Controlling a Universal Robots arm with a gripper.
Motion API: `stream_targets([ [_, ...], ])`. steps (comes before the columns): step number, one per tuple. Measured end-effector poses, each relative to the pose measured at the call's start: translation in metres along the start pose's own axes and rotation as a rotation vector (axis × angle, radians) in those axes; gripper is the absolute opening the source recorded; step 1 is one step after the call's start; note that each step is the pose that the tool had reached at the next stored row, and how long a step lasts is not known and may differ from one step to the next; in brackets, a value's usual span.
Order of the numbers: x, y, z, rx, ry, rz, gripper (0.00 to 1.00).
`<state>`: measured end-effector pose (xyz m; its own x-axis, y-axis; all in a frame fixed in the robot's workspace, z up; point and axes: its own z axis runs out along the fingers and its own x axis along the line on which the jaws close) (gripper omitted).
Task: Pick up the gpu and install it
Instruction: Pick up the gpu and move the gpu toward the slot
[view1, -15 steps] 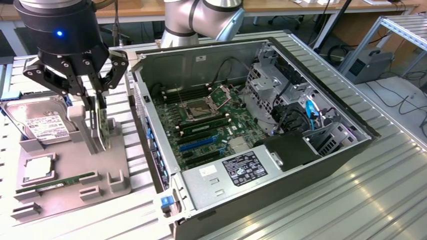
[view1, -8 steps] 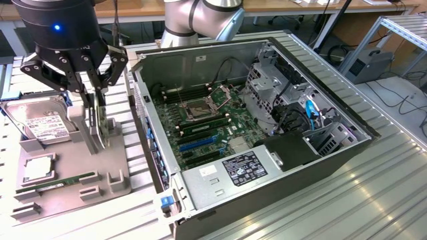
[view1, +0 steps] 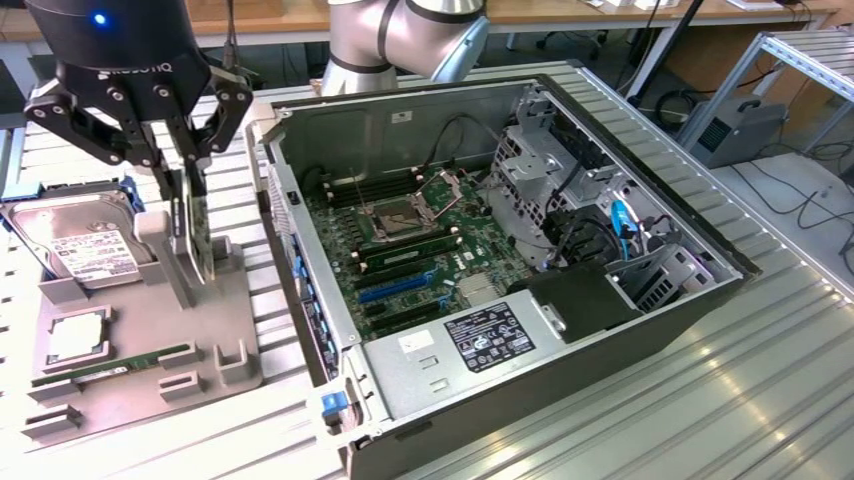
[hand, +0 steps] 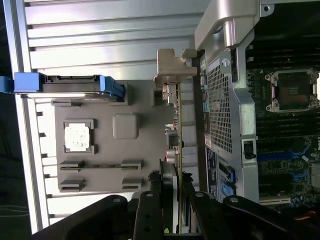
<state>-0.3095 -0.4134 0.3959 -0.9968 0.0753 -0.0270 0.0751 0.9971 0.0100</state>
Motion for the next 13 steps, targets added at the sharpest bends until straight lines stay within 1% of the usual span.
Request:
stream_targets([
  [13, -0.0001, 0.0001, -0.0047, -0.0001, -0.0001, 0.000, 0.27],
])
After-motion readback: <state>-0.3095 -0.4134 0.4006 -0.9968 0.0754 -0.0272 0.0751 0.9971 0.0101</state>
